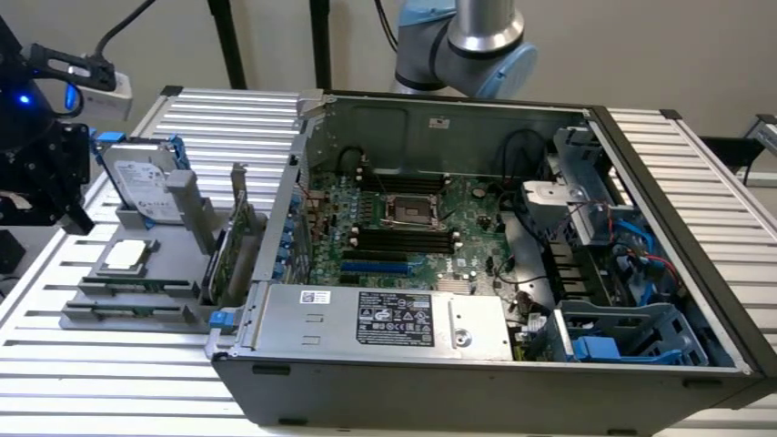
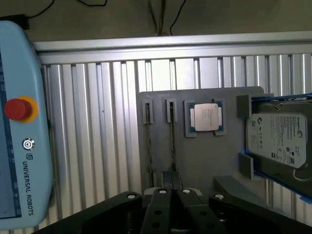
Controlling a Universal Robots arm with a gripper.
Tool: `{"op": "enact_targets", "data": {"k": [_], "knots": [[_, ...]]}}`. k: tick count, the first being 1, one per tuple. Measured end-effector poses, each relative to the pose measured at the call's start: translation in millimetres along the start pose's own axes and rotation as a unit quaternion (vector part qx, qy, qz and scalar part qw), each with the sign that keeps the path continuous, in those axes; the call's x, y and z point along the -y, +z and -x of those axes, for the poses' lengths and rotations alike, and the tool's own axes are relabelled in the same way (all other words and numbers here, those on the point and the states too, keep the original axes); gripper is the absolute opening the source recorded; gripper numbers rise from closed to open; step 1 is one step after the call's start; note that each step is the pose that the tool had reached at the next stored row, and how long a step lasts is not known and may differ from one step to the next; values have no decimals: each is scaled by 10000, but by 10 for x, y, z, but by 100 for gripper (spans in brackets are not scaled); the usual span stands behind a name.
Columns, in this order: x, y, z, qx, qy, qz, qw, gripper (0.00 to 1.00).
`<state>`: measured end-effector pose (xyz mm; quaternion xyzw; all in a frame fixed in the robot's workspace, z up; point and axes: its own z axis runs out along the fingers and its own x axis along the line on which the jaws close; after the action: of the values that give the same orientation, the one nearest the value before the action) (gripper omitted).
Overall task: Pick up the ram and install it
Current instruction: 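Pick up the ram and move it above insertion slot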
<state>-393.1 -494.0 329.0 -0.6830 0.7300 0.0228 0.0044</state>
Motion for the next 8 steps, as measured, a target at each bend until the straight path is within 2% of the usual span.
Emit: {"op": "enact_targets", "data": {"k": [1, 2, 3, 5, 6, 7, 8], "knots": [[0, 4, -15, 1, 0, 0, 10000, 12], [1, 6, -29, 0, 0, 0, 10000, 18], [2, 8, -42, 0, 0, 0, 10000, 18], [3, 15, -58, 0, -1, 0, 10000, 30], [4, 23, -61, 2, -1, -1, 10000, 30], [4, 38, -63, 2, -1, -1, 10000, 36], [4, 55, -64, 1, -1, 0, 10000, 36]]}}
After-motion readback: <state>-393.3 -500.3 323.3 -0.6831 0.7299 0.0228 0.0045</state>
